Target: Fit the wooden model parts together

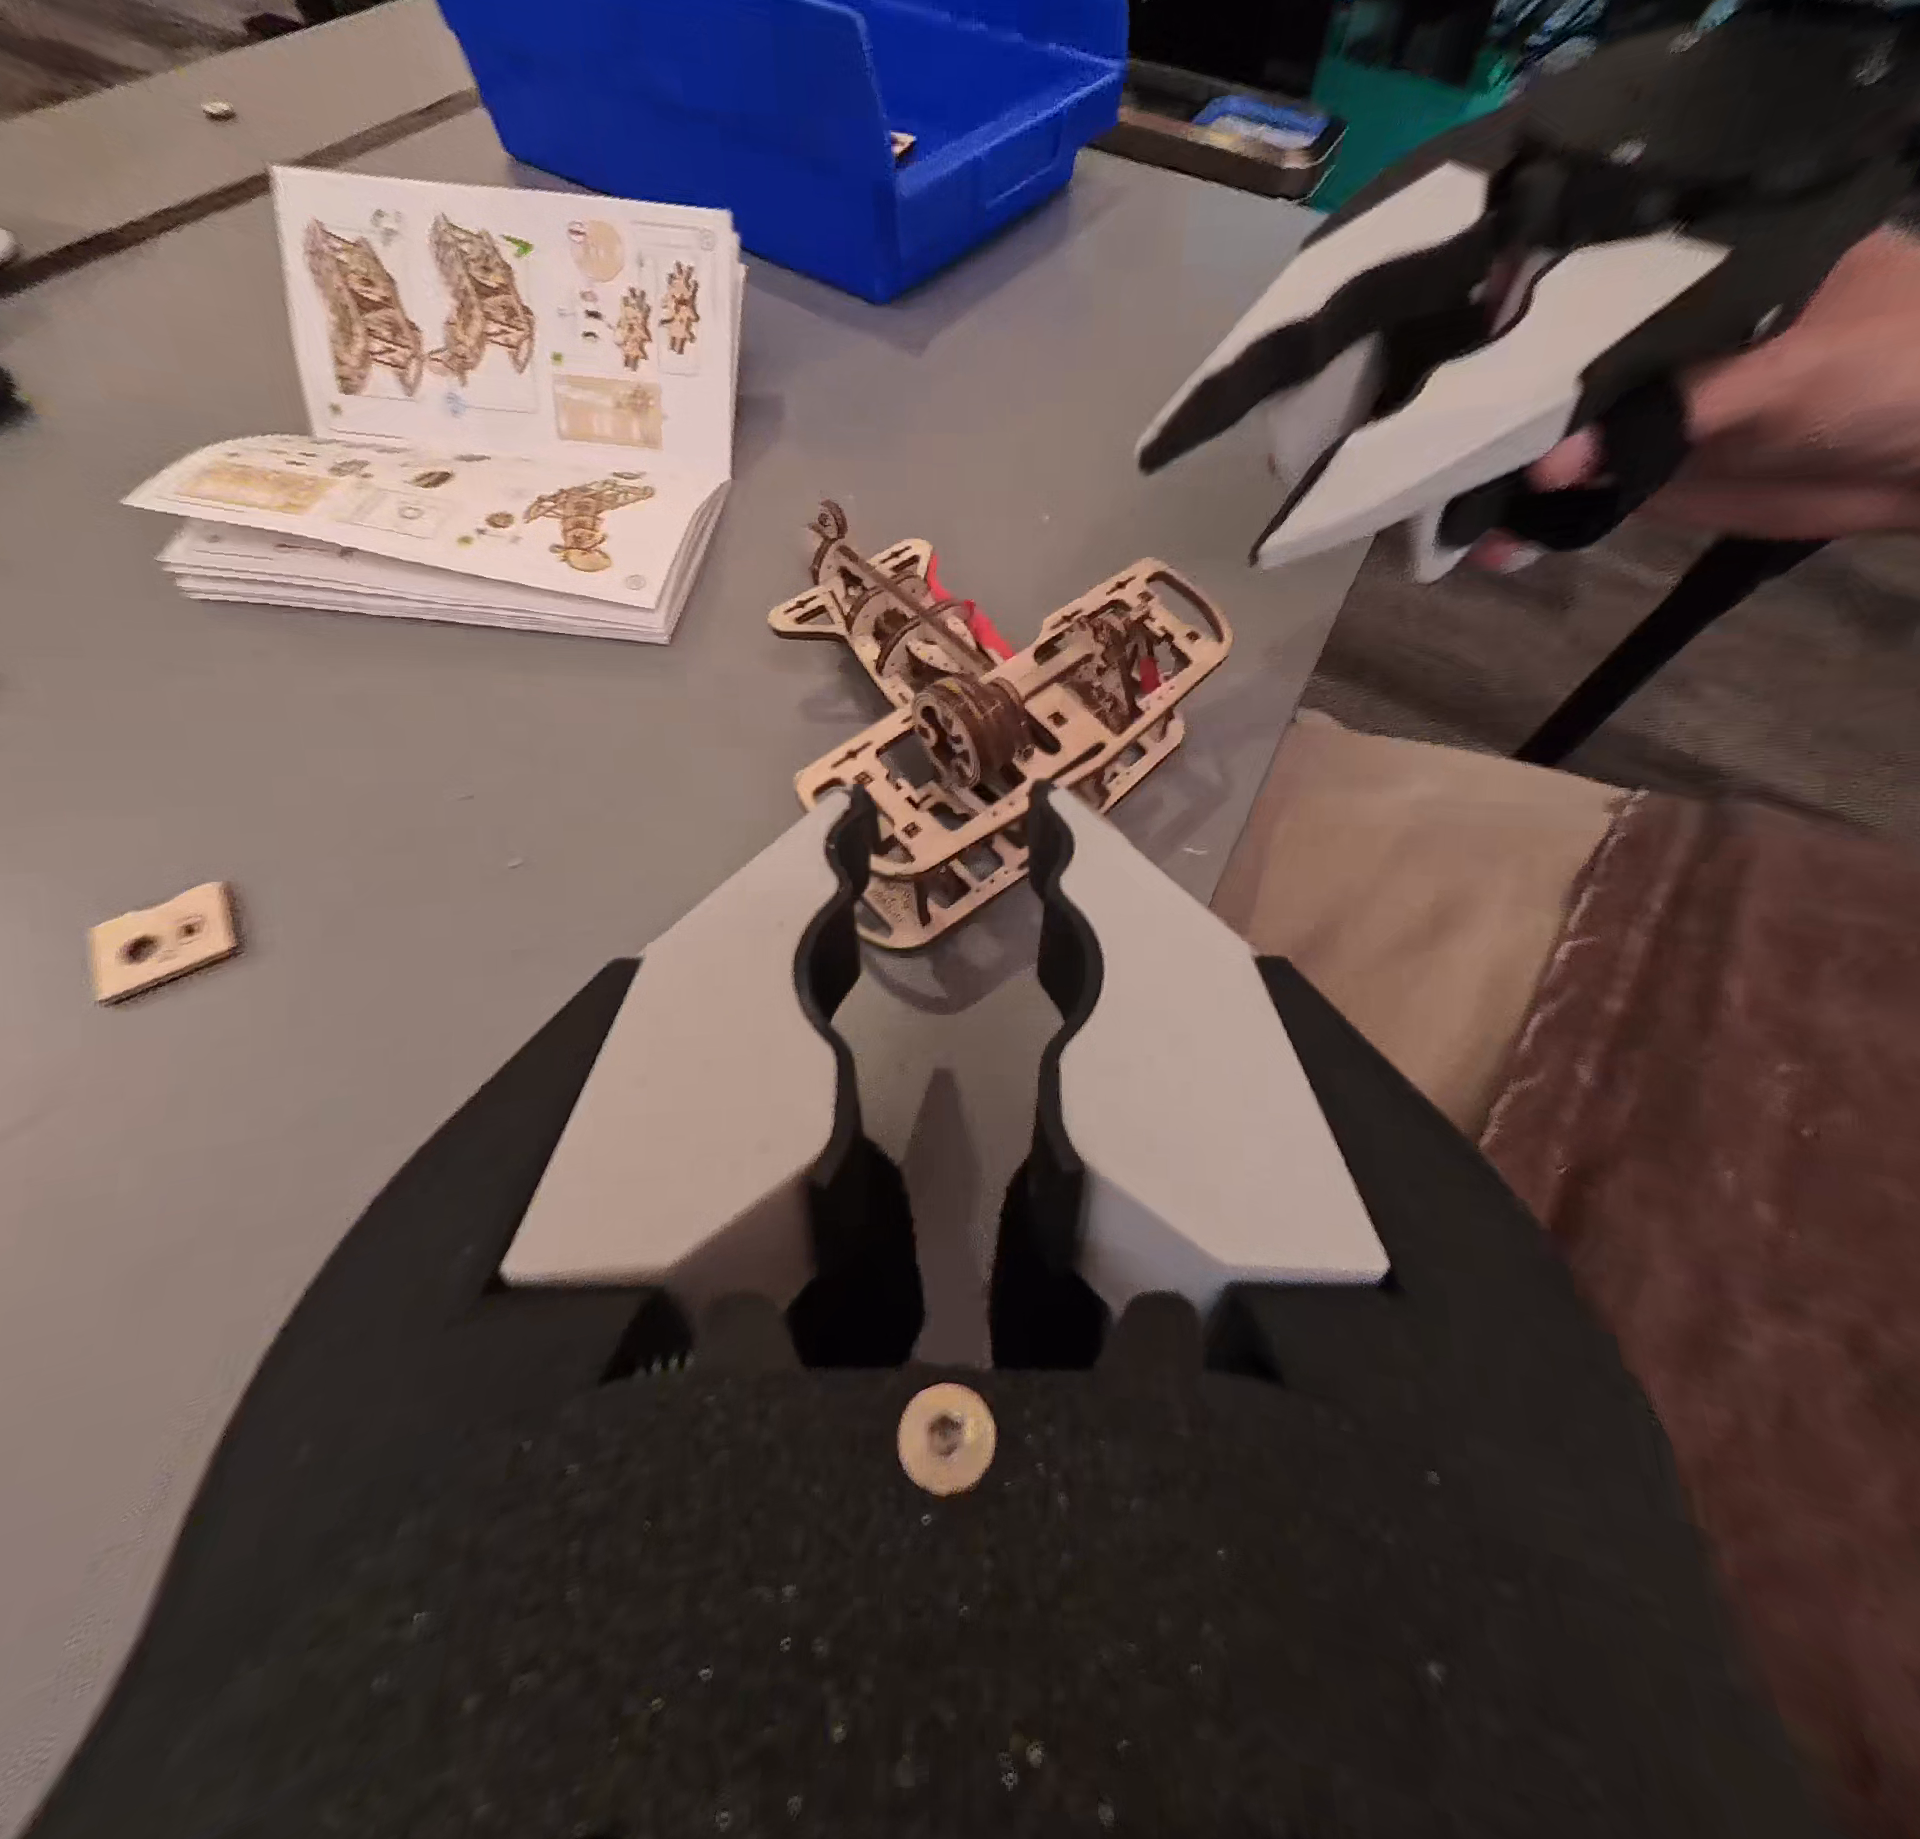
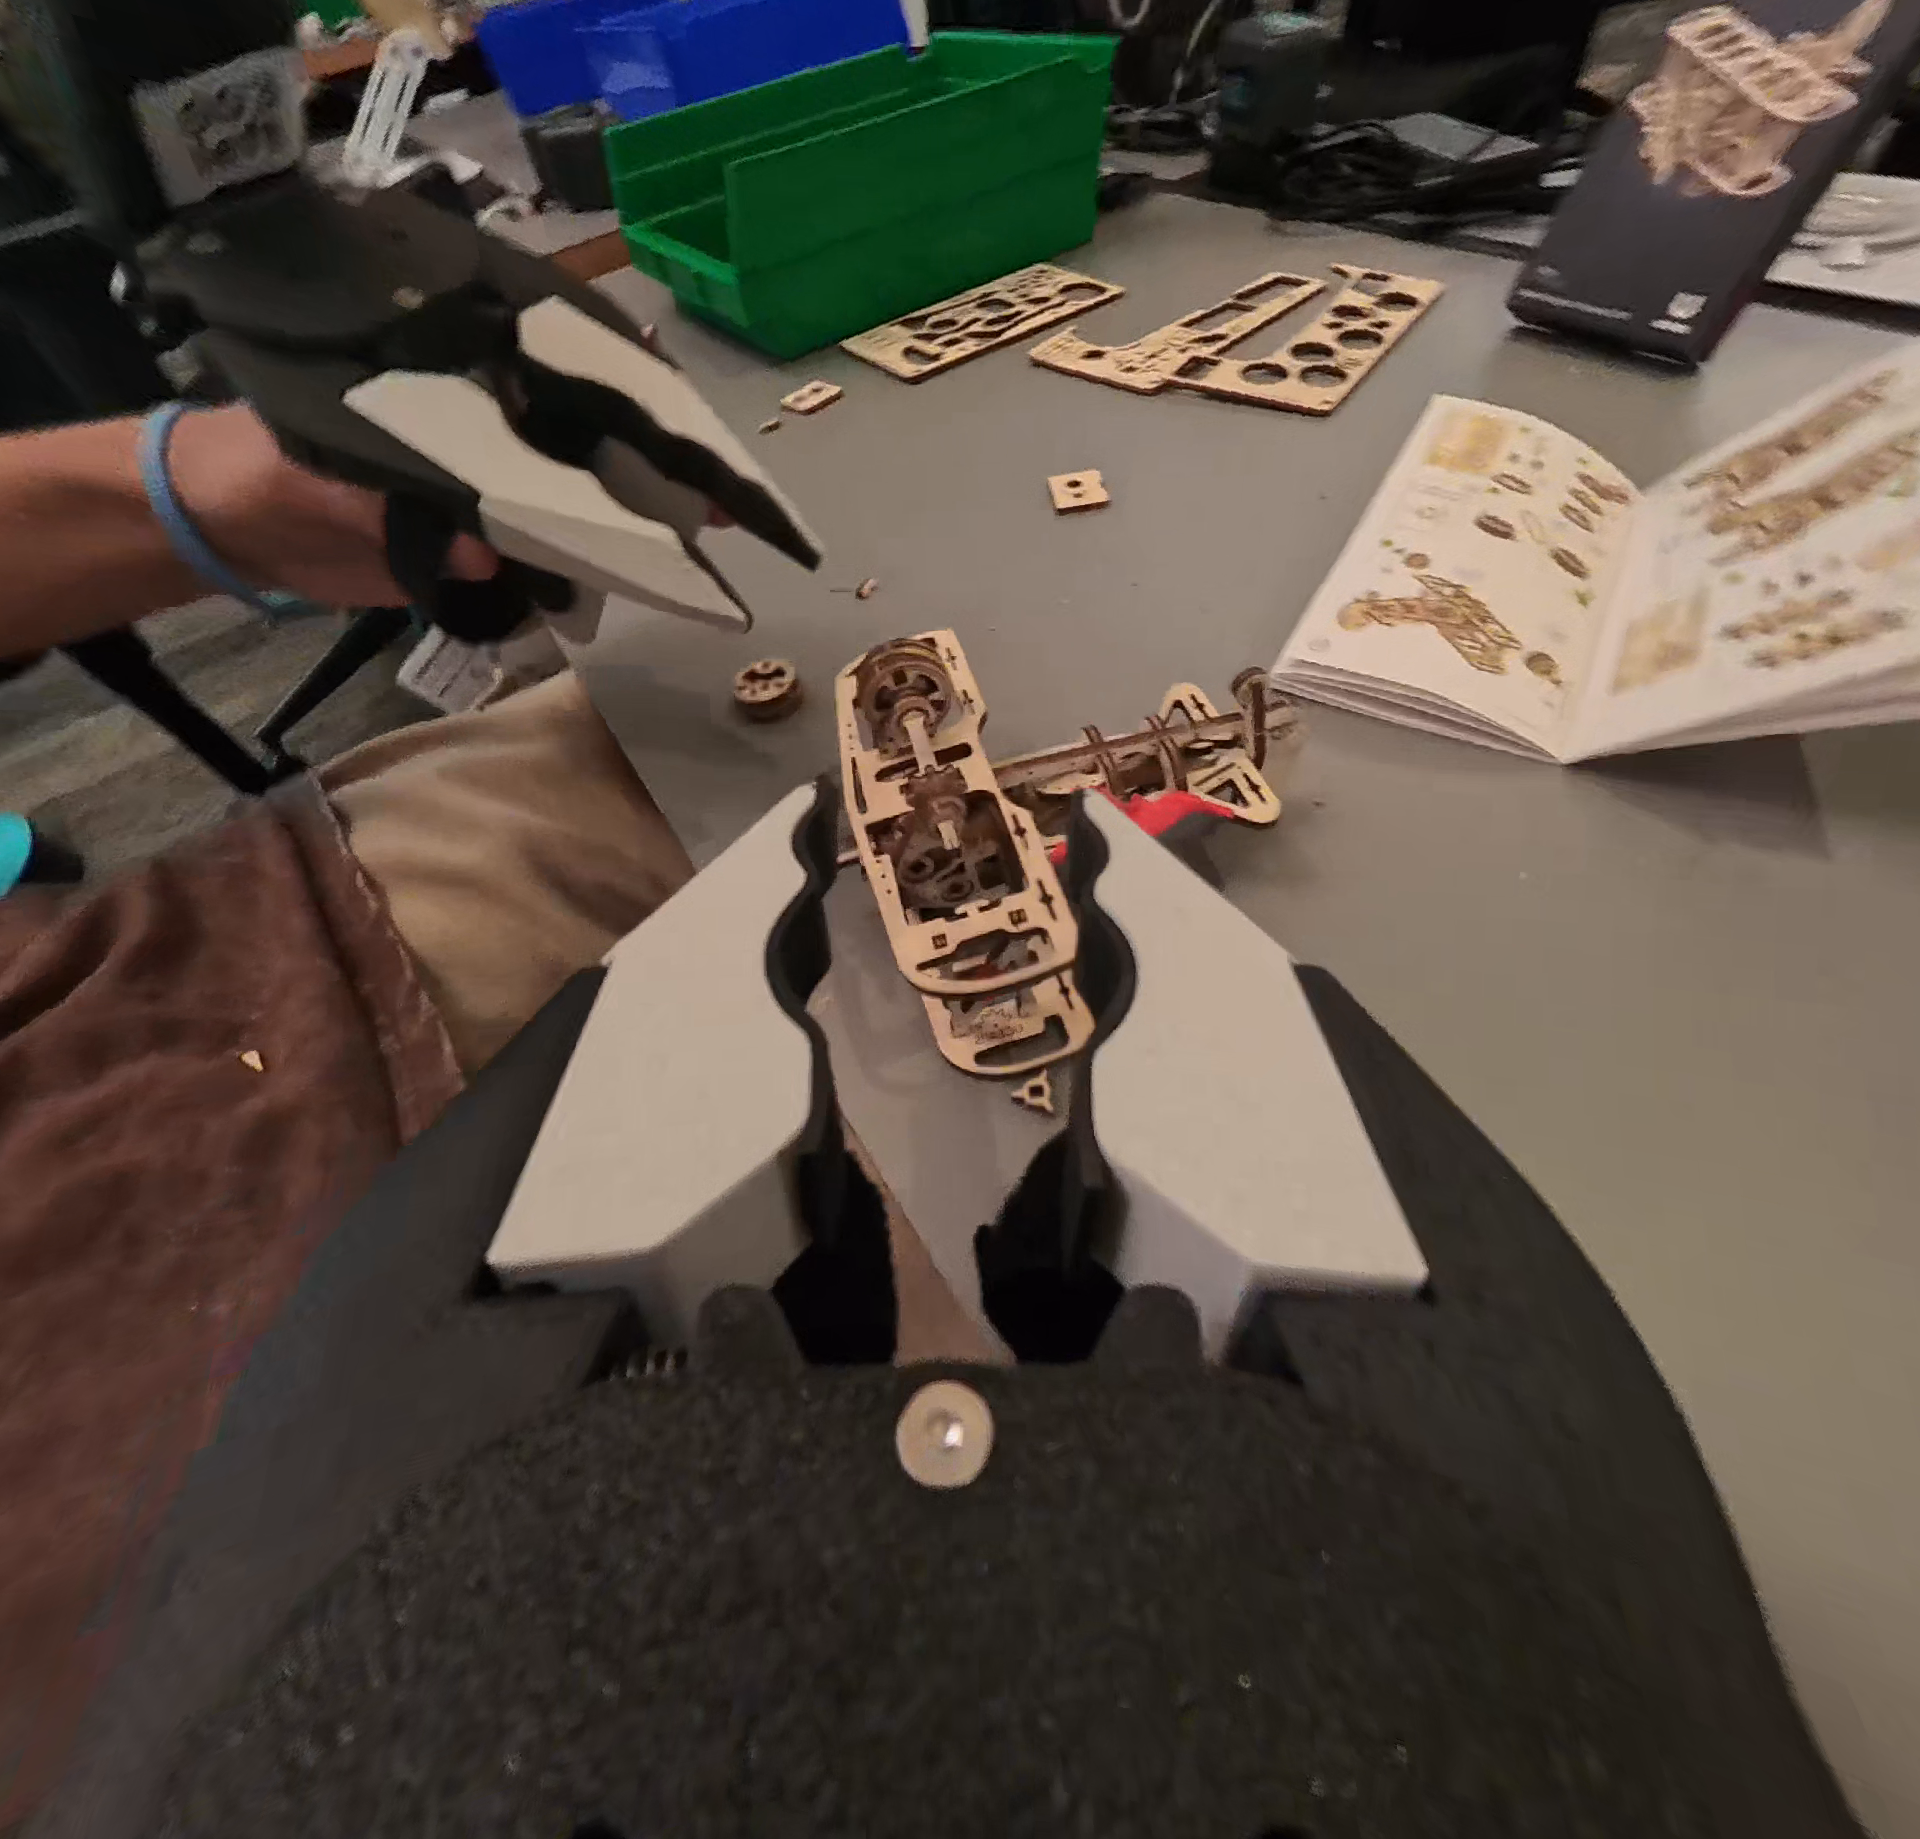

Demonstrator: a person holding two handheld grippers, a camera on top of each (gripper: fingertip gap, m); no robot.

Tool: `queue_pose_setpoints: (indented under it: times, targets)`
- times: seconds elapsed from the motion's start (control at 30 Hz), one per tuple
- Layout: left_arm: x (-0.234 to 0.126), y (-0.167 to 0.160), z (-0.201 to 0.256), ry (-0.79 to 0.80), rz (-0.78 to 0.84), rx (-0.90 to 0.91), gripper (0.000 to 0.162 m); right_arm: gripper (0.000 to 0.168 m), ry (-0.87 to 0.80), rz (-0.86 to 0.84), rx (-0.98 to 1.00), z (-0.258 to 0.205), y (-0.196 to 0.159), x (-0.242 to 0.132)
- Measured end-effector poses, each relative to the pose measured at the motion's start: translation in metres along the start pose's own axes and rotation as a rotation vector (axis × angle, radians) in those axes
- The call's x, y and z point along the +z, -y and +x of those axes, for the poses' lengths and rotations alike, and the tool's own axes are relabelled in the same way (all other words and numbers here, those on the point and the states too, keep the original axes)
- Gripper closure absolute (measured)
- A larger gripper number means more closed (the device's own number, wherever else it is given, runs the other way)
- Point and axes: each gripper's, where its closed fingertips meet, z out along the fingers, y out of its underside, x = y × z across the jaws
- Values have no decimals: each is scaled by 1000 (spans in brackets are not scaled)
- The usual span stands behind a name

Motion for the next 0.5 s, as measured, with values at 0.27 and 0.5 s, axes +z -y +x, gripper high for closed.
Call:
queue_pose_setpoints:
  times: [0.27,0.5]
  targets:
    - [24,-2,3,-187,22,-116,136,142,163,-41,-20,-3,-12,21]
    - [34,-11,9,-209,-15,-76,137,167,178,-125,-83,0,-27,26]
